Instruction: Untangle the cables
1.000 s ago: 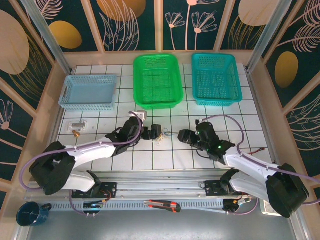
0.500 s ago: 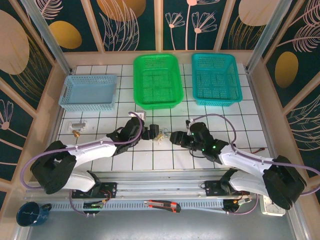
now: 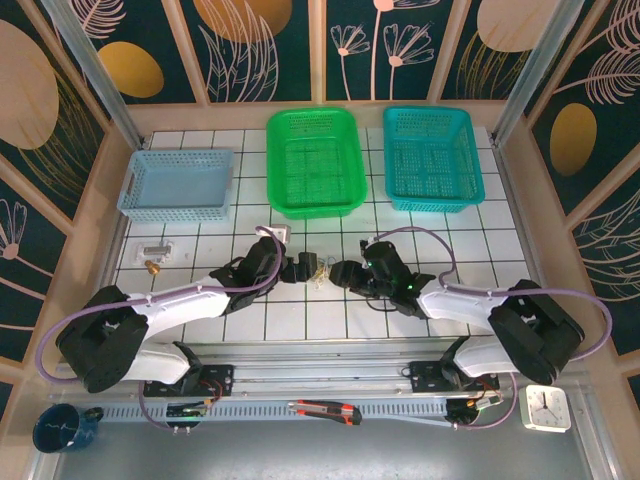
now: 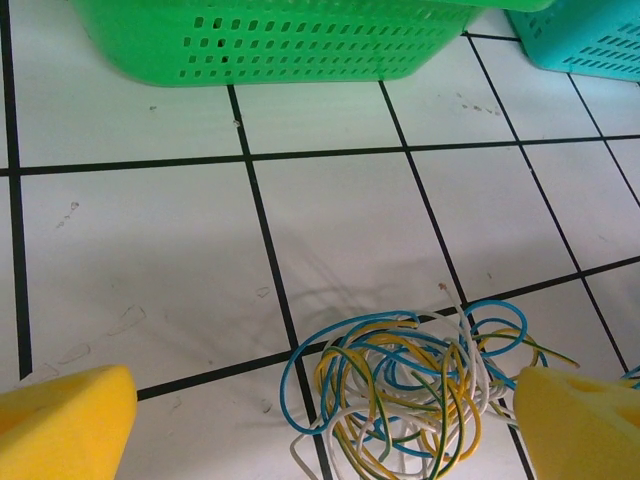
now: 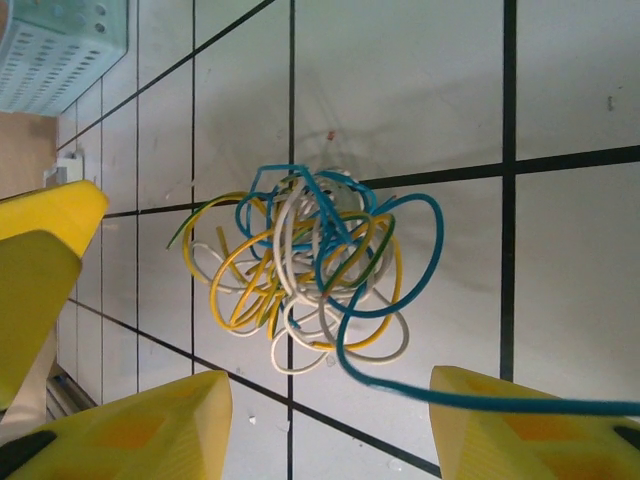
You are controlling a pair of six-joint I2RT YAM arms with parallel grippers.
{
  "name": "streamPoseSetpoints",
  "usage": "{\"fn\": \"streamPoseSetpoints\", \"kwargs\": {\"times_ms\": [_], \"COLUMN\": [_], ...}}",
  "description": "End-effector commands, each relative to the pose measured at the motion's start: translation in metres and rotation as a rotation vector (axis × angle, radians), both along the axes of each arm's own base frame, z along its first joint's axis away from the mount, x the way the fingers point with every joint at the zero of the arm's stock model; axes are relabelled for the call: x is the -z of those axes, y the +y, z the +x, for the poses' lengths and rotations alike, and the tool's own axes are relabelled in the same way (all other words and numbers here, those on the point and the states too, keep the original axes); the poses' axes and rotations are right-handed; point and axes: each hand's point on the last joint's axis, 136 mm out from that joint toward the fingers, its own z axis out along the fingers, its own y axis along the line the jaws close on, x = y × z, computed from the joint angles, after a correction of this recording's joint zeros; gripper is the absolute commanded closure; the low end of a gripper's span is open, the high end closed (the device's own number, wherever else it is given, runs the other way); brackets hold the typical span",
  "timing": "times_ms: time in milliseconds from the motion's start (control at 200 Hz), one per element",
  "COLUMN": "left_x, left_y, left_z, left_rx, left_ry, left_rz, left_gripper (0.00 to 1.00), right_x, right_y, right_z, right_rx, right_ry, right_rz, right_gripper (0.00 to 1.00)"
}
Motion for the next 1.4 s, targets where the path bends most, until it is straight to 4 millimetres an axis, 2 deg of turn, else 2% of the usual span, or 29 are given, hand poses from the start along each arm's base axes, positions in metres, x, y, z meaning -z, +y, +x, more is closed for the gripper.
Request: {"fn": "streamPoseSetpoints", "kwargs": {"times_ms": [0,260,370,485,651,836,976,1226,1396], "left_x": [-0.002,0.004,0.003,0.004,0.006,0.009,0.02,0.047,0.07], "left_y": [-0.007,-0.01,-0.013,-0.017,-0.028,-0.039,-0.042,-0.033,-0.021], "left_z": [0.0,-0.001,0.001,0.004,0.01,0.014,0.012,0.0,-0.008], "left_rx": [0.045,0.084,0.099,0.116,0.141,0.163,0.178,0.178,0.16], "left_ry": [-0.007,-0.01,-0.02,-0.025,-0.025,-0.021,-0.002,0.053,0.106], "left_rz": [0.028,0.057,0.069,0.083,0.083,0.069,0.073,0.108,0.152], "left_gripper": [0.03,0.01,0.01,0.01,0.01,0.01,0.01,0.03,0.05], "right_x": [-0.017,-0.019,-0.015,-0.014,-0.017,-0.03,-0.043,-0.074,-0.104], "right_y": [0.004,-0.017,-0.023,-0.027,-0.027,-0.021,-0.014,0.006,0.025], "right_z": [0.017,0.036,0.042,0.046,0.049,0.052,0.055,0.062,0.061], "right_rx": [0.055,0.15,0.175,0.196,0.197,0.173,0.145,0.065,-0.002], "right_ry": [-0.057,-0.08,-0.077,-0.081,-0.093,-0.118,-0.137,-0.189,-0.235], "right_rz": [0.016,-0.015,-0.025,-0.035,-0.039,-0.024,-0.014,0.012,0.048], "right_gripper": [0.46,0.47,0.53,0.66,1.0,1.0,1.0,1.0,1.0]}}
